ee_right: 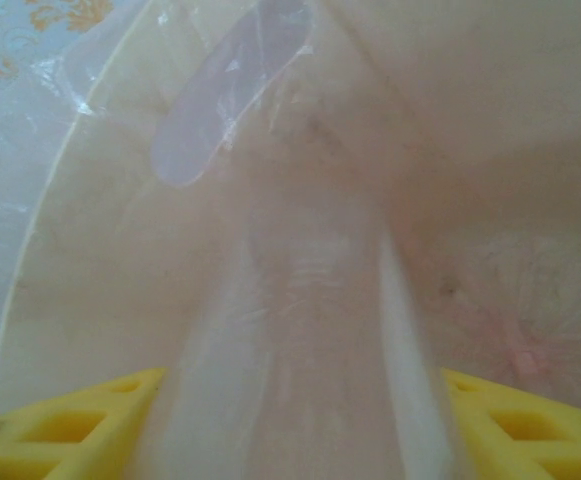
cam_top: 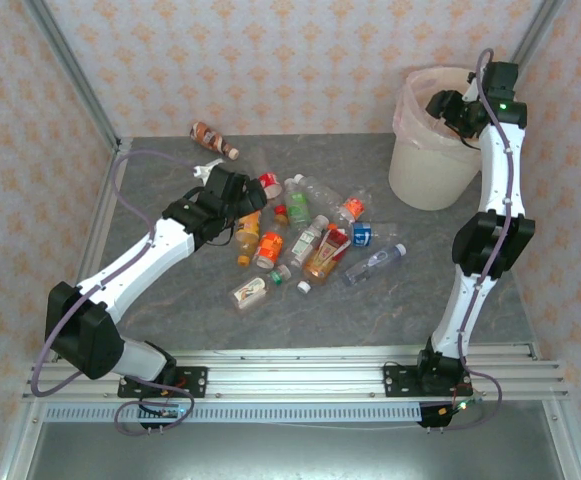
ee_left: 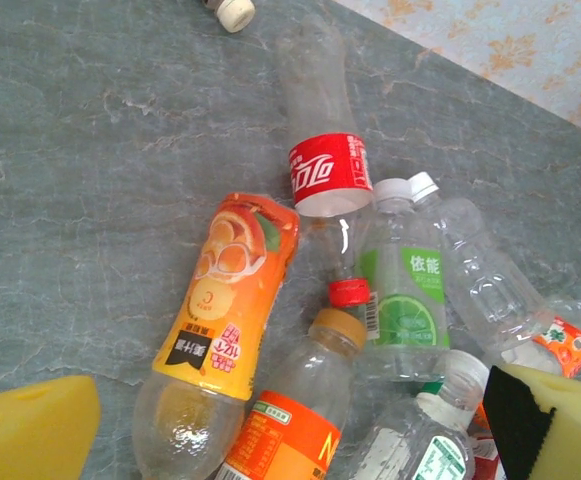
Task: Put the plastic bottles in the bin
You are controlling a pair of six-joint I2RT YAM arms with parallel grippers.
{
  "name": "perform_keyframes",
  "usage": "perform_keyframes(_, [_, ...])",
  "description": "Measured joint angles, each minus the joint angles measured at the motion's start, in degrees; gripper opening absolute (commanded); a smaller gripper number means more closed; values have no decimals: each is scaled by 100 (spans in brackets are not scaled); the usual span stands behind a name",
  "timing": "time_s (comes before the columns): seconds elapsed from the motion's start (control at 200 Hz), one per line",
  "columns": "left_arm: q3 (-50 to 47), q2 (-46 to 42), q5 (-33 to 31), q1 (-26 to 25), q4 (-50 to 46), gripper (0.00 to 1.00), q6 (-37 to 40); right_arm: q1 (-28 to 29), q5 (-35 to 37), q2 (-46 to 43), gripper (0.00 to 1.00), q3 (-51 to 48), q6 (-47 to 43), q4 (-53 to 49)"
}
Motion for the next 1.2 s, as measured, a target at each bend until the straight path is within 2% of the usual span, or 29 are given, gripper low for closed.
perform_keyframes(0.265, [-76,-20,-9,2,4,100,-15,2,-404,0,68,0,251,129])
perform_keyframes(0.661, [-129,-20,0,2,2,100,-63,0,-391,-125,74,-55,308,149])
perform_keyframes(0.966, [-229,-13,20,2,-177,100,-166,2,-122,-1574,82,-1200,313,431])
perform_keyframes(1.196, [-295,39,22,2,-195,100,-166,0,188,-3056,85,-3005,651,1154])
